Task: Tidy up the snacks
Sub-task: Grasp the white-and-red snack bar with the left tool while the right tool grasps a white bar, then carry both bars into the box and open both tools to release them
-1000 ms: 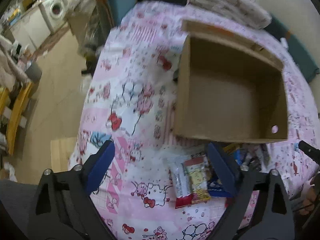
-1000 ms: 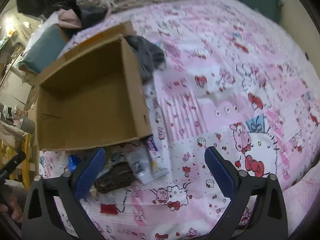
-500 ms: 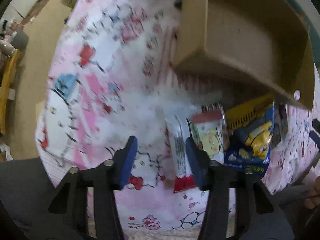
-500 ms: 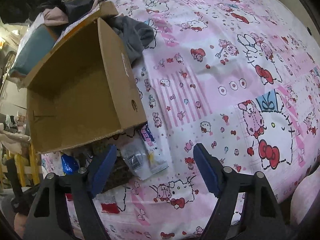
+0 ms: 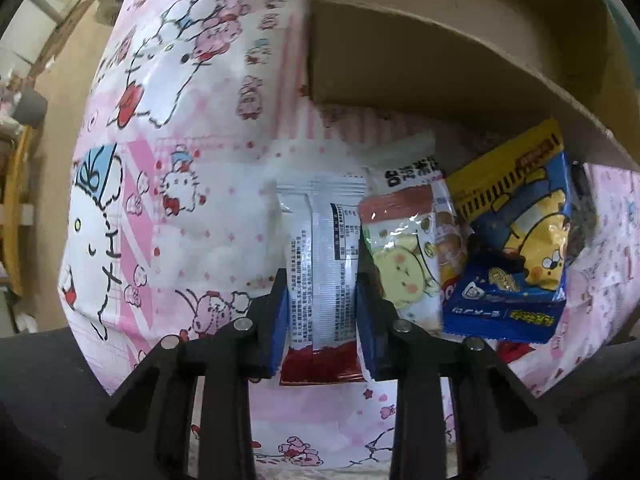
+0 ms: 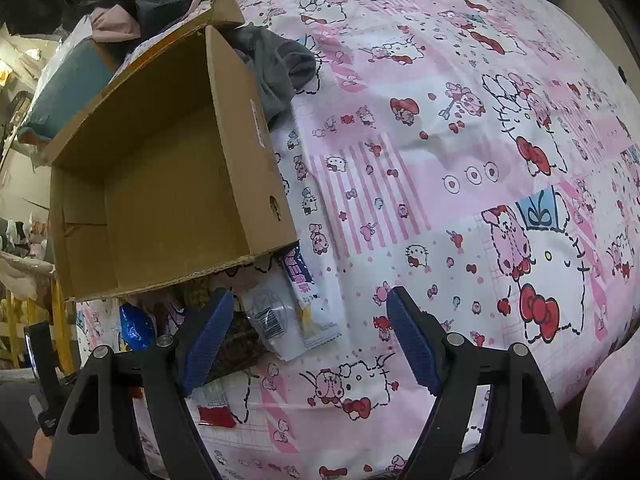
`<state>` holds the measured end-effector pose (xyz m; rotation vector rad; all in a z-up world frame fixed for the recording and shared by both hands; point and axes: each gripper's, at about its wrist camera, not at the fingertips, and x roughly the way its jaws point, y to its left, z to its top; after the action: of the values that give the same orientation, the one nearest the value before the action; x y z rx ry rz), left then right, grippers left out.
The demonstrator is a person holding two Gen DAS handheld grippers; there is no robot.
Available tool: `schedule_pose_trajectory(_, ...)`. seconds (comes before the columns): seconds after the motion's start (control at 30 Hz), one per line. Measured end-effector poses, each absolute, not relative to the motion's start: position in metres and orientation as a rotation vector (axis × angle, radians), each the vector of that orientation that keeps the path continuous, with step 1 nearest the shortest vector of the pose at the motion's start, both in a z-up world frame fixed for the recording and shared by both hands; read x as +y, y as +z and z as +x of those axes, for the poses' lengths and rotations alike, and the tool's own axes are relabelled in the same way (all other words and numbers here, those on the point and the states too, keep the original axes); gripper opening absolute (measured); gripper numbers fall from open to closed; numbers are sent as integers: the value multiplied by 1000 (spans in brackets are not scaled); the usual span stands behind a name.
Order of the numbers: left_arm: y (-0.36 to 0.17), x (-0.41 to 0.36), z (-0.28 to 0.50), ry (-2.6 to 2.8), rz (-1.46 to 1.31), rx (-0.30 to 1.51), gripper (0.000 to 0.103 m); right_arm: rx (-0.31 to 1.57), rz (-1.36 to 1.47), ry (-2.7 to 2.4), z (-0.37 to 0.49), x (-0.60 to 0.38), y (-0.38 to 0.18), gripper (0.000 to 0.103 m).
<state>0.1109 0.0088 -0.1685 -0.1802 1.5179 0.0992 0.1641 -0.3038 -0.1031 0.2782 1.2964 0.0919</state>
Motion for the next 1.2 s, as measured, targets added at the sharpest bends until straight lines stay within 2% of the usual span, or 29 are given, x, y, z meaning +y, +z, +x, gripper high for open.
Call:
schedule_pose_trajectory(0.23, -140, 30, 103, 137, -235, 1462, 27, 1398, 236, 53, 170, -303, -127, 79)
schedule_pose_trajectory(0.3, -129, 35, 103, 143, -240, 1429, 27, 1437, 191, 70, 177, -294, -139, 69)
schedule_pose_trajectory(0.53, -112, 38, 110, 130, -242, 1413, 27, 1504, 115, 104, 193, -270, -170, 46)
schedule_pose_trajectory(0.6, -111, 41, 110, 125, -238, 1405, 27, 1508, 78, 93, 194, -266, -175, 30)
schedule_pose_trajectory(0.67, -109, 49, 102, 120, -232, 1394, 27, 1490, 55, 96, 193, -264, -173, 18)
schedule_pose_trajectory(1.0, -106, 47, 98, 139, -209, 1340, 27, 1369, 208, 53, 173, -310, -129, 18)
schedule_pose_trajectory(1.2, -95, 62, 102, 194, -214, 1253, 27, 1108, 422, -75, 164, -360, -80, 18)
